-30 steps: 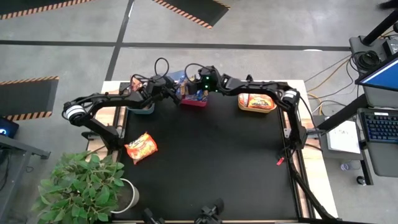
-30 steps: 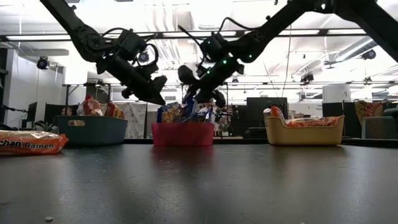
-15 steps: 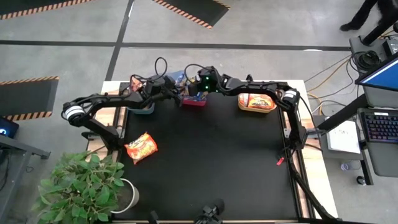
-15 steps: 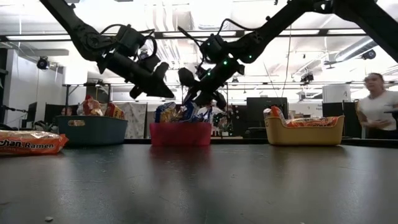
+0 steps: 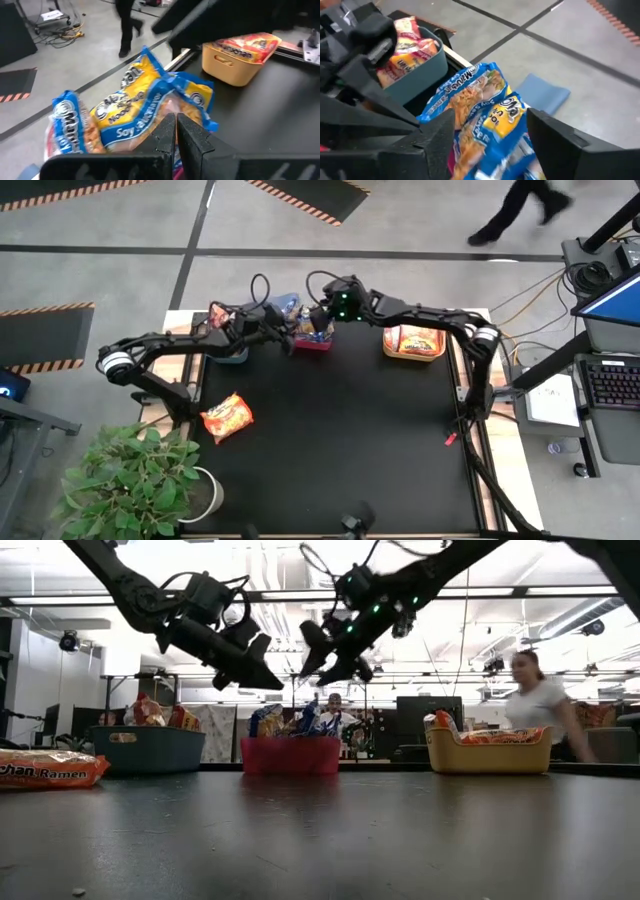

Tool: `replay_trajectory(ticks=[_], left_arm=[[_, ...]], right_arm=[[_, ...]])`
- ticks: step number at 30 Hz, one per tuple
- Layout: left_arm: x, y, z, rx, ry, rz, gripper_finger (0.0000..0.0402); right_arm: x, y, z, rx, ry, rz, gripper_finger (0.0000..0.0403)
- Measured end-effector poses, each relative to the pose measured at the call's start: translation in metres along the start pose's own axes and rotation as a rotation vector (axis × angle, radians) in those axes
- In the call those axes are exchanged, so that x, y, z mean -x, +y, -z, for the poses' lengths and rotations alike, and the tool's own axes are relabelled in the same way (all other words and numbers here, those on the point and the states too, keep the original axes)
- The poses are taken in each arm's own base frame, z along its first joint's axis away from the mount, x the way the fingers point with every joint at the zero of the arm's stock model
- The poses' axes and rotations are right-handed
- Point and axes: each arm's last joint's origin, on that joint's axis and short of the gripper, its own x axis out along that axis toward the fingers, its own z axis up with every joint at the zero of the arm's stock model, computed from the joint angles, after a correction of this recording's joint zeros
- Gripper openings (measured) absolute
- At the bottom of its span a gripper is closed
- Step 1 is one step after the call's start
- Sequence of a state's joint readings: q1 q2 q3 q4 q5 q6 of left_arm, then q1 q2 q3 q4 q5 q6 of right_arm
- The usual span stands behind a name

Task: Sort Maruchan noodles
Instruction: Put the blue noodle pack into the pink bin

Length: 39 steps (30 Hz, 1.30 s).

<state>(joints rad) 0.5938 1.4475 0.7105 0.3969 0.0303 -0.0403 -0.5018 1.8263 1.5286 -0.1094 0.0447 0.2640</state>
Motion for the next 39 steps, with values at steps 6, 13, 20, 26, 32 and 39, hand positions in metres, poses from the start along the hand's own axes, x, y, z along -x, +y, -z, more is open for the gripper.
replay_trajectory(ticks=[6,13,20,26,32,39], left_arm=[[0.000,-0.008,-0.001,-0.019,-0.009,0.027,0.0000],[-0.005,-0.017,0.001,-0.055,-0.031,0.061,0.0000],[-0.010,-0.032,0.002,-0.095,-0.085,0.110,0.0009],[-0.018,-0.042,0.007,-0.140,-0.110,0.095,0.0071],[-0.026,-0.043,0.014,-0.157,-0.118,-0.025,0.0157],[-0.045,-0.047,0.029,-0.073,-0.148,-0.041,0.0204]], right_arm=[[0.037,0.000,0.005,0.082,0.022,-0.003,0.0261],[0.068,0.008,0.049,0.231,-0.024,-0.113,0.0266],[0.081,0.001,0.096,0.323,-0.114,-0.144,0.0258],[0.087,-0.005,0.111,0.426,-0.209,-0.144,0.0258],[0.093,-0.005,0.103,0.487,-0.255,-0.125,0.0258],[0.095,-0.006,0.102,0.523,-0.251,-0.120,0.0258]])
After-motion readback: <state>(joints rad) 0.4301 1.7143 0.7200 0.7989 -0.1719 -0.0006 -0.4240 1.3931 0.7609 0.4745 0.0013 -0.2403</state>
